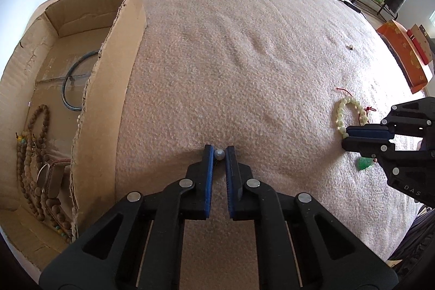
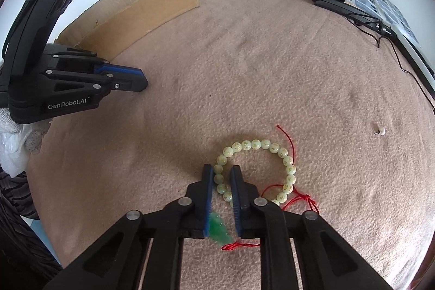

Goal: Organize jewelry
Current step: 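Close left tool on the white pearl bead while right tool grasps the cream bead bracelet, then carry the pearl bead over the box with left tool while right tool carries the bracelet there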

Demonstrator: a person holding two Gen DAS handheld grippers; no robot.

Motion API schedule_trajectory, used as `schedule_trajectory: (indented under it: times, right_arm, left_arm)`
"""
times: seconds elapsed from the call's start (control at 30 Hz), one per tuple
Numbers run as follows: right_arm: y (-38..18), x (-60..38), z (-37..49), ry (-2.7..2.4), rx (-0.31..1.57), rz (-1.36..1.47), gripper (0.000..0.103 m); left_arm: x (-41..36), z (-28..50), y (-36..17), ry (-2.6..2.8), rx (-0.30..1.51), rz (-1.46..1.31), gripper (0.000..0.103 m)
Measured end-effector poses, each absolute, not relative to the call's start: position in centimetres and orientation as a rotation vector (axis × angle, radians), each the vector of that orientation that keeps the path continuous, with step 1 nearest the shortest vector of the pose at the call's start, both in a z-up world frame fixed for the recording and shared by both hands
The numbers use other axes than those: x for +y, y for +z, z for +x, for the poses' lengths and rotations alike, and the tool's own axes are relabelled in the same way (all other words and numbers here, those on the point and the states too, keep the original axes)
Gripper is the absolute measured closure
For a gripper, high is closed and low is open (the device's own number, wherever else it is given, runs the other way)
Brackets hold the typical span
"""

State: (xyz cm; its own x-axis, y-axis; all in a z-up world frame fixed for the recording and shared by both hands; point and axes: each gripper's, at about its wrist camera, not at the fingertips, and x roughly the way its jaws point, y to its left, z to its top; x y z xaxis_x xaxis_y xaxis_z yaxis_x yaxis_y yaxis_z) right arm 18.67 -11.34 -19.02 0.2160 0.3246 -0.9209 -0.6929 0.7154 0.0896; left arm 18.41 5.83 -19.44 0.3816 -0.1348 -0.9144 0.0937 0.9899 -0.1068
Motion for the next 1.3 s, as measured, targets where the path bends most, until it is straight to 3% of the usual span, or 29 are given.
schedule_trajectory:
  times: [1.3]
  right_arm:
    - [-8.6,-17.3,21.7,0.629,0.937,-0.060,0.098]
  left_arm:
    - [9.7,17.5,-9.4,-0.126,0.923,-0.185,0.097]
